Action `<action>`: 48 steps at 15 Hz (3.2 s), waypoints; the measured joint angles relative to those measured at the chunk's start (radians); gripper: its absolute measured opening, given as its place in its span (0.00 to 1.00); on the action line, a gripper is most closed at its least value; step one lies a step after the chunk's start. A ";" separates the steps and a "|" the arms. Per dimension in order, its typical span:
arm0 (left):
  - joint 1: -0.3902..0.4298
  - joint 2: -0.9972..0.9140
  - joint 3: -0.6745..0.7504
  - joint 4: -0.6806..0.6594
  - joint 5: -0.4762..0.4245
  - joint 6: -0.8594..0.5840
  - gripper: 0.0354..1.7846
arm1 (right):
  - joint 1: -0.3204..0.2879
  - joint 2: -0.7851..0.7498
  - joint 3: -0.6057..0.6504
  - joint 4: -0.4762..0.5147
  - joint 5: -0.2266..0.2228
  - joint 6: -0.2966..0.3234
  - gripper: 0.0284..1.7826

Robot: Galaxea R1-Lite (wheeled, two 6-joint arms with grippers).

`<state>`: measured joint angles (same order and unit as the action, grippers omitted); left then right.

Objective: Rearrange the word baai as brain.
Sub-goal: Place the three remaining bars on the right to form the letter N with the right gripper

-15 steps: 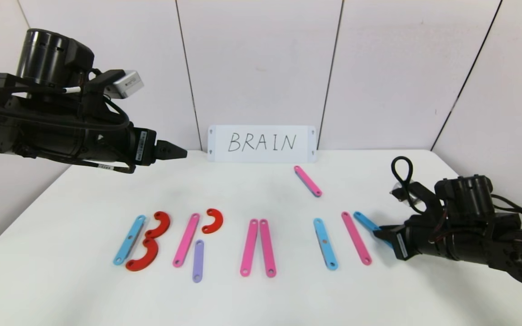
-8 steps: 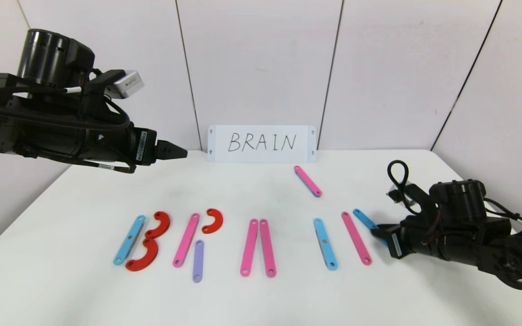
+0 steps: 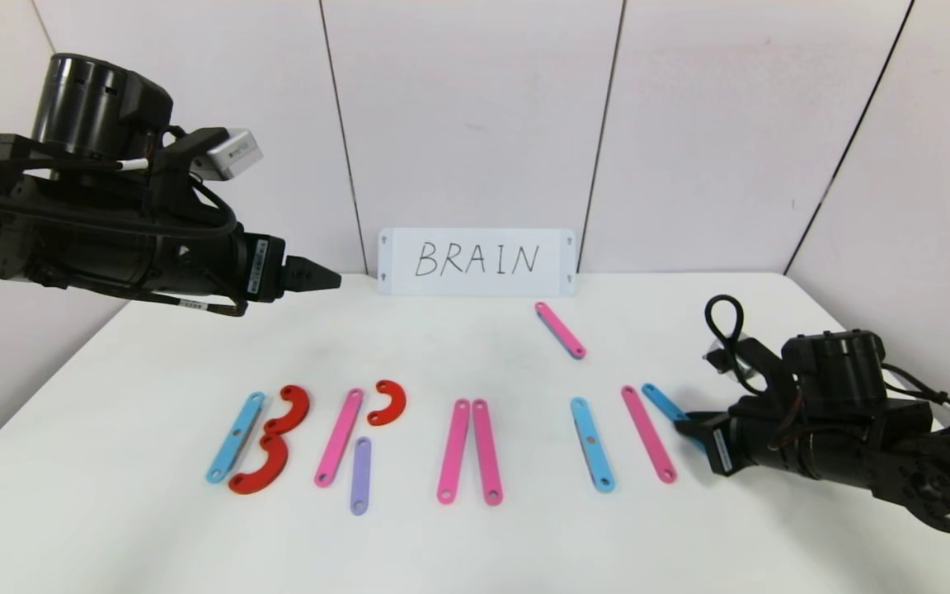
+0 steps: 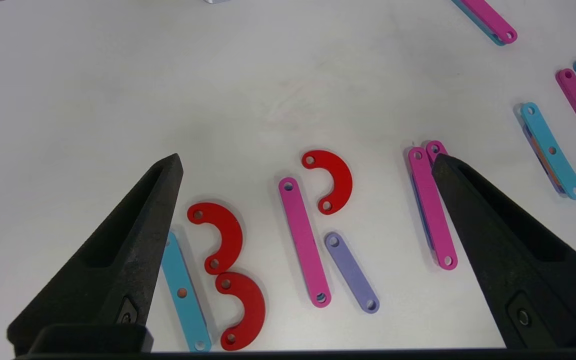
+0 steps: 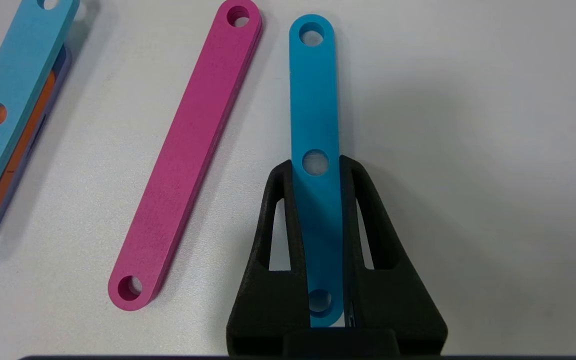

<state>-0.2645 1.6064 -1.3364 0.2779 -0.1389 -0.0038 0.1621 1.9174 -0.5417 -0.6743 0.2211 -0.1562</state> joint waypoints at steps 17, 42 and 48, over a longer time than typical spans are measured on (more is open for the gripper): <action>-0.001 0.000 0.000 0.000 0.000 0.000 0.98 | -0.014 -0.006 0.000 -0.032 0.000 0.004 0.75; -0.001 0.017 -0.003 -0.005 0.000 0.000 0.98 | 0.209 0.380 -0.840 0.286 -0.142 0.082 0.97; -0.001 0.018 -0.003 -0.005 0.000 0.000 0.98 | 0.214 0.441 -0.889 0.286 -0.167 0.081 0.87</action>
<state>-0.2651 1.6245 -1.3394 0.2728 -0.1389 -0.0043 0.3766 2.3581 -1.4302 -0.3881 0.0538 -0.0753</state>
